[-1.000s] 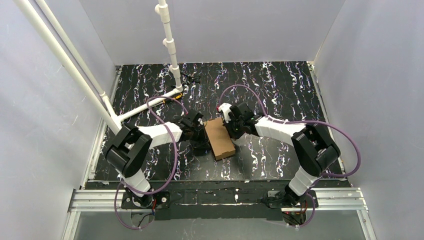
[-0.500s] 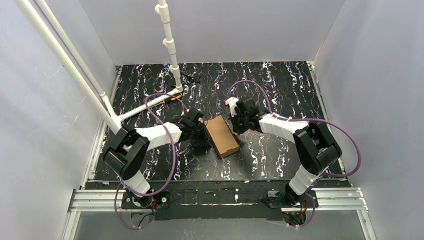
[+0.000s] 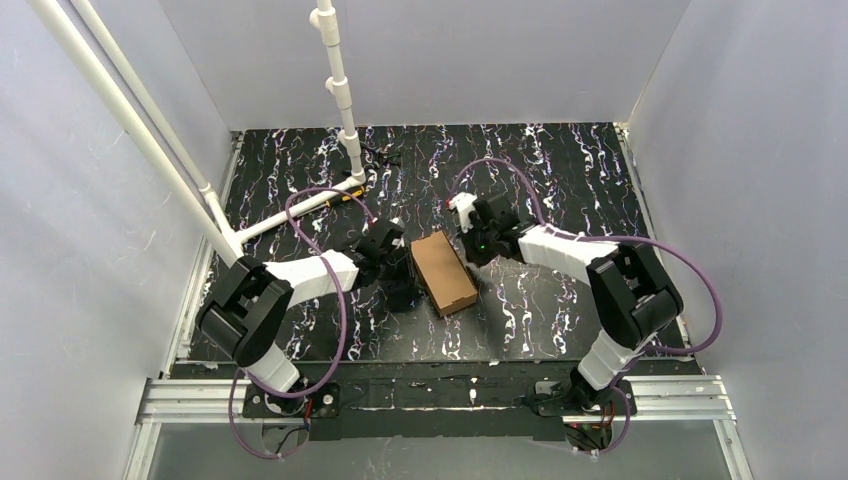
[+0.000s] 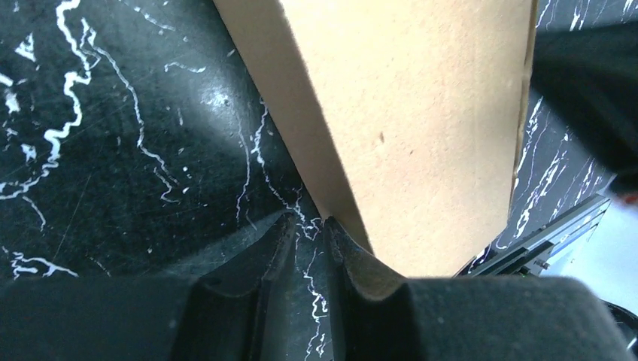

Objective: Fold the paper box

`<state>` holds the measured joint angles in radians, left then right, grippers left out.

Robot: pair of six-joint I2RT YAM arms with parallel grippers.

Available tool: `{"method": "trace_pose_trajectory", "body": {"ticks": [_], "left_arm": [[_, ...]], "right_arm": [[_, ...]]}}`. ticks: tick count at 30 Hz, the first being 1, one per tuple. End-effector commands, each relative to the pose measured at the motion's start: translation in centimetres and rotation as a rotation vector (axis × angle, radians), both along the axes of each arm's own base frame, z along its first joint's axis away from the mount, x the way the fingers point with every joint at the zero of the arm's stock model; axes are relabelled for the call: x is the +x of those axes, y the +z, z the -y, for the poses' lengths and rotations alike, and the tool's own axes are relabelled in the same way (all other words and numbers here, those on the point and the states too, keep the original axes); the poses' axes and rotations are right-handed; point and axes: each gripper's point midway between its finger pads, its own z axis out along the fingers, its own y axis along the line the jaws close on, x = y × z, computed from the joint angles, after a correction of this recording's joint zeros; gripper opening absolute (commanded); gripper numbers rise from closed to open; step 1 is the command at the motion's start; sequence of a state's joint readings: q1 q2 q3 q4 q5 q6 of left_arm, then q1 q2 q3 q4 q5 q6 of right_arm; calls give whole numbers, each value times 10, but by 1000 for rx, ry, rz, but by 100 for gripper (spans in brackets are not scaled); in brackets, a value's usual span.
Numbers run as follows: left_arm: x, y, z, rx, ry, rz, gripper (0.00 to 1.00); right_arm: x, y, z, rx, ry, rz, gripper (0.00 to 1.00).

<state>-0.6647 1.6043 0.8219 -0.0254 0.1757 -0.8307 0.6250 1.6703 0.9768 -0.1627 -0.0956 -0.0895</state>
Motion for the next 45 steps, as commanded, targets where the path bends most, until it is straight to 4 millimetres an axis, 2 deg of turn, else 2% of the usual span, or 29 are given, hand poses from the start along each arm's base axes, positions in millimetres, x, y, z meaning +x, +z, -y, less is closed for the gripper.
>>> {"method": "trace_pose_trajectory", "body": {"ticks": [1, 3, 5, 8, 10, 11, 12, 14, 15, 20, 24, 27, 30, 31, 34, 35, 36, 38, 41, 45], "left_arm": [[-7, 14, -14, -25, 22, 67, 22], [-12, 24, -24, -46, 32, 126, 26], [-17, 36, -36, -64, 45, 186, 36], [-28, 49, -51, -113, 80, 260, 61], [-33, 57, -58, -156, 101, 301, 87], [-36, 61, -59, -181, 106, 316, 97], [-39, 64, -58, -213, 101, 328, 98], [-43, 70, -57, -267, 101, 342, 98], [-46, 73, -57, -292, 93, 354, 98], [-52, 69, -56, -332, 84, 355, 98], [-51, 72, -50, -354, 71, 344, 98], [-48, 74, -47, -353, 71, 336, 90], [-42, 75, -45, -346, 96, 325, 72], [-40, 74, -45, -341, 102, 319, 62], [-33, 69, -41, -322, 131, 278, 19], [-31, 65, -40, -311, 137, 258, 10], [-30, 60, -38, -297, 140, 234, 5], [-28, 52, -33, -268, 142, 196, 1], [-24, 46, -22, -225, 126, 163, 0], [-18, 52, -7, -167, 96, 165, 0]], "right_arm": [[63, 47, 68, -52, -150, 178, 3], [62, 64, 84, 11, -88, 175, 9], [51, 84, 86, 93, 31, 184, 19], [34, 109, 76, 174, 180, 251, 43], [25, 118, 62, 262, 247, 279, 67], [19, 118, 56, 297, 274, 261, 78], [14, 116, 50, 329, 300, 226, 82], [12, 108, 46, 347, 307, 143, 83], [19, 112, 45, 329, 293, 140, 83], [40, 111, 49, 263, 161, 144, 71], [40, 94, 47, 231, 117, 141, 66], [44, 78, 50, 214, 71, 121, 54], [46, 64, 48, 208, 59, 84, 42], [46, 60, 46, 207, 58, 72, 38], [45, 49, 39, 196, 63, 43, 32], [45, 47, 38, 188, 63, 42, 31], [45, 44, 36, 179, 62, 42, 30], [47, 40, 36, 166, 48, 43, 28], [48, 33, 37, 153, 29, 34, 25], [41, 27, 29, 161, 50, 8, 23]]}}
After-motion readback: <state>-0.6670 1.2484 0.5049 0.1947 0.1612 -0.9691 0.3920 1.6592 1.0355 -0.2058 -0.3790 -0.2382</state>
